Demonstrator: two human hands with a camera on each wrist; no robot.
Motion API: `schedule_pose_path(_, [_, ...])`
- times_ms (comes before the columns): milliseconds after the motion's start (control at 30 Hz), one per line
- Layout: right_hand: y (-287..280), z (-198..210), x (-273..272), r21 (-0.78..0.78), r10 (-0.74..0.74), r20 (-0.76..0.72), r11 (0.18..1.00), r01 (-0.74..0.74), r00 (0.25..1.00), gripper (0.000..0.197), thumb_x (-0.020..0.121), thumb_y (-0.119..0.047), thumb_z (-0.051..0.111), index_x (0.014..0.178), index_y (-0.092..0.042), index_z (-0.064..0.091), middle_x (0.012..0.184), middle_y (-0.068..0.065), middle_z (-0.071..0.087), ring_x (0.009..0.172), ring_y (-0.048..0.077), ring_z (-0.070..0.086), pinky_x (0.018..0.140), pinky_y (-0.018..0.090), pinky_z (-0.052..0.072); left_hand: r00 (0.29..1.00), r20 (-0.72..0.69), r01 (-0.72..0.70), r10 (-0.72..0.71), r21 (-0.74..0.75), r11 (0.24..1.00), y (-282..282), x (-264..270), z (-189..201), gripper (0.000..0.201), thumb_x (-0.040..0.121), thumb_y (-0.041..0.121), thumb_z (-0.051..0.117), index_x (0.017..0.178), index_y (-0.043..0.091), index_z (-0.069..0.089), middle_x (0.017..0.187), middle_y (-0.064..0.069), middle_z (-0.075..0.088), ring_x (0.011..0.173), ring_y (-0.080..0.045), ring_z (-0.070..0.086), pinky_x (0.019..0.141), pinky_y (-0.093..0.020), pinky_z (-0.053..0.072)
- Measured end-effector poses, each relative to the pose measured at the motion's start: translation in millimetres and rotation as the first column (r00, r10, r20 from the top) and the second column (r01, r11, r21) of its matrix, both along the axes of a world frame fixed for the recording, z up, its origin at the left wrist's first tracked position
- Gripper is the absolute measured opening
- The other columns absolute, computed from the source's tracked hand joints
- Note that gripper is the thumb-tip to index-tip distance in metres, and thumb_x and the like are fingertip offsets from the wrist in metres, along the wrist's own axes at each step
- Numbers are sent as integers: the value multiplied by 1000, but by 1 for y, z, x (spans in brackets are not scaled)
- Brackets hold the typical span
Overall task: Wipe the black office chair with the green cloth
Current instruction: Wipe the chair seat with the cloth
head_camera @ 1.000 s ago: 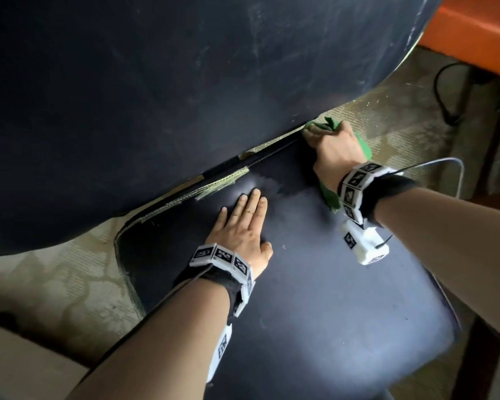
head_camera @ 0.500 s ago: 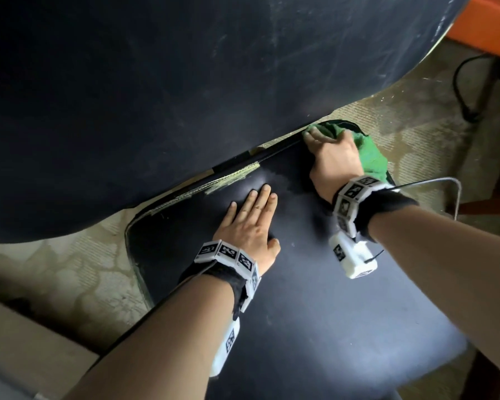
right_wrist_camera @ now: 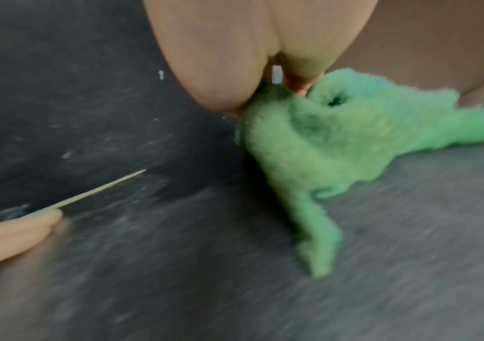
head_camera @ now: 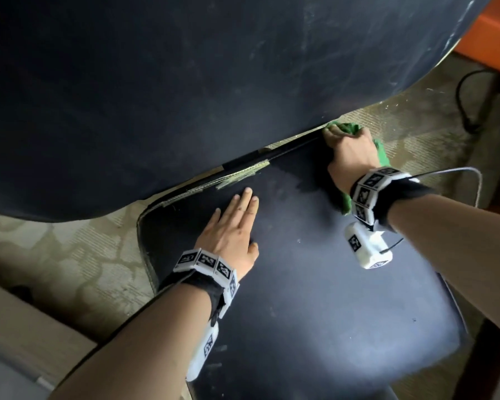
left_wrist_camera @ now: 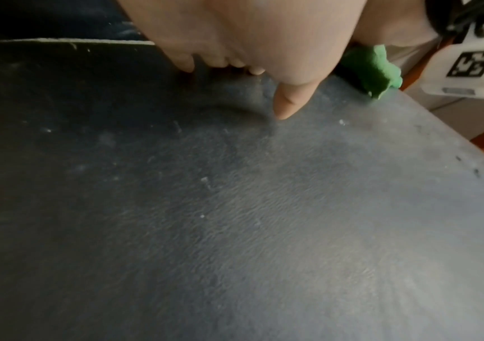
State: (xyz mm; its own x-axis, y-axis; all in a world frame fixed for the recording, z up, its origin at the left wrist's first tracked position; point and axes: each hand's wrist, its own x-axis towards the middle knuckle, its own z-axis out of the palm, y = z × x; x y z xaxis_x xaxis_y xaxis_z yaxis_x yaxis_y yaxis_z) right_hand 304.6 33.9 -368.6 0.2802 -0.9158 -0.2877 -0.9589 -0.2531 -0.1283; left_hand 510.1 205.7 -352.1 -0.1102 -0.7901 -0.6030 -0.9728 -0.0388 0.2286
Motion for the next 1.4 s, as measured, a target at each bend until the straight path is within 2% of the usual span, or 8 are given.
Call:
schedule_pose_path(233, [49, -3, 64, 73, 316, 35, 945, -318, 948, 66, 90, -7, 40, 154, -14, 27, 161, 2, 23, 133, 25, 36, 103, 24, 25, 1000, -4, -25, 25, -13, 1000, -3, 0, -8, 79, 98, 36, 41, 158, 26, -10, 162, 12, -26, 151, -6, -14, 124, -37, 3])
schedule_pose_path(433, [39, -18, 53, 87, 157, 76, 983, -164, 985, 68, 83, -6, 45, 150, -15, 35, 158, 4, 32, 137, 29, 37, 110, 29, 26, 999, -27, -35, 35, -7, 999, -5, 0, -8, 78, 98, 35, 41, 159, 26, -8, 162, 13, -24, 152, -7, -13, 125, -38, 4])
schedule_pose_path(567, [52, -14, 64, 82, 313, 93, 944, -321, 945, 69, 87, -6, 45, 153, -18, 30, 160, 1, 25, 140, 20, 31, 105, 26, 23, 998, -5, -60, 60, -24, 998, -2, -2, -10, 78, 97, 34, 40, 158, 28, -8, 162, 13, -25, 151, -5, -14, 124, -37, 3])
schedule_pose_path(733, [35, -10, 55, 64, 245, 66, 966, -249, 967, 64, 88, -6, 47, 150, -15, 36, 157, 2, 34, 142, 24, 31, 114, 28, 18, 998, -13, -68, 68, -50, 996, 2, -1, -14, 80, 95, 33, 40, 158, 31, -9, 161, 17, -26, 150, -3, -15, 123, -36, 2])
schedule_pose_path(900, [59, -9, 84, -7, 409, 69, 912, -410, 910, 58, 78, -7, 50, 136, -7, 56, 143, 8, 53, 114, 28, 58, 89, 26, 28, 994, -15, -105, 104, -63, 993, 5, -5, -17, 81, 94, 34, 41, 159, 29, -8, 162, 15, -25, 150, -3, -17, 123, -37, -1])
schedule_pose_path(1000, [41, -2, 61, 86, 344, -3, 936, -342, 939, 67, 85, -9, 45, 150, -21, 36, 155, -2, 37, 133, 26, 41, 110, 27, 23, 995, -37, -95, 91, -119, 988, 8, -4, -11, 76, 97, 38, 40, 159, 26, -3, 164, 11, -20, 152, -5, -12, 125, -37, 2])
schedule_pose_path(1133, [34, 3, 44, 57, 105, 20, 993, -106, 994, 66, 84, -7, 47, 149, -19, 39, 155, 0, 37, 137, 33, 33, 115, 34, 26, 992, -6, -125, 126, -137, 983, 14, 10, -6, 75, 100, 44, 38, 159, 20, -1, 165, 5, -17, 153, -11, -8, 125, -39, 3])
schedule_pose_path(1400, [82, -5, 94, 73, 376, 69, 922, -381, 924, 66, 88, -9, 40, 152, -20, 31, 159, -4, 29, 128, 27, 39, 109, 31, 28, 993, 8, -115, 116, -69, 991, 11, 15, -13, 73, 101, 41, 35, 159, 23, -5, 164, 10, -21, 152, -7, -13, 125, -38, -1])
